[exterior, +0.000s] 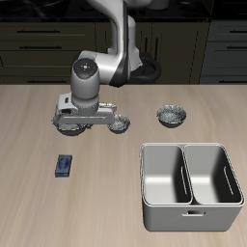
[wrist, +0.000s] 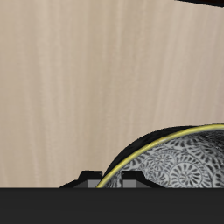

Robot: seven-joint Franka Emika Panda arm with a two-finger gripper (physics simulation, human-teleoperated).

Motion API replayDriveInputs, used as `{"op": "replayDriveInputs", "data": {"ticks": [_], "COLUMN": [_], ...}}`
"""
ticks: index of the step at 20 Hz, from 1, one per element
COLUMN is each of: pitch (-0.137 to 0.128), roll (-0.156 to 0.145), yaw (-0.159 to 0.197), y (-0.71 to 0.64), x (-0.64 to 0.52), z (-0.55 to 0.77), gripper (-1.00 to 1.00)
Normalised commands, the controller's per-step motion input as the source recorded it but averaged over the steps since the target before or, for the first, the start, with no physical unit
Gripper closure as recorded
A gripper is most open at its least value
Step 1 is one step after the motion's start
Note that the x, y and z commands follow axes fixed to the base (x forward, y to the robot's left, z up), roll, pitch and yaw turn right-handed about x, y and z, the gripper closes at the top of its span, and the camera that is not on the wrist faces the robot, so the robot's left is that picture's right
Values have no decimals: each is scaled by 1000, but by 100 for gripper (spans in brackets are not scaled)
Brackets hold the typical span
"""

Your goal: Place the largest bowl in the left side of the drainer

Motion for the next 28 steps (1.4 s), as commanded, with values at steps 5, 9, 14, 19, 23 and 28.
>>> {"op": "replayDriveInputs", "data": {"ticks": [5, 9, 14, 19, 23, 28], "pitch": [-14, -17, -32, -58, -69, -41], "roll": [9, 13, 16, 22, 20, -2], "yaw": [-1, 10, -8, -18, -9, -7], "y": [75, 92, 123, 117, 97, 40], "x": [13, -6, -32, -97, -92, -84], "z": [109, 127, 227, 353, 423, 319], "gripper": [100, 100, 100, 100, 100, 100]}}
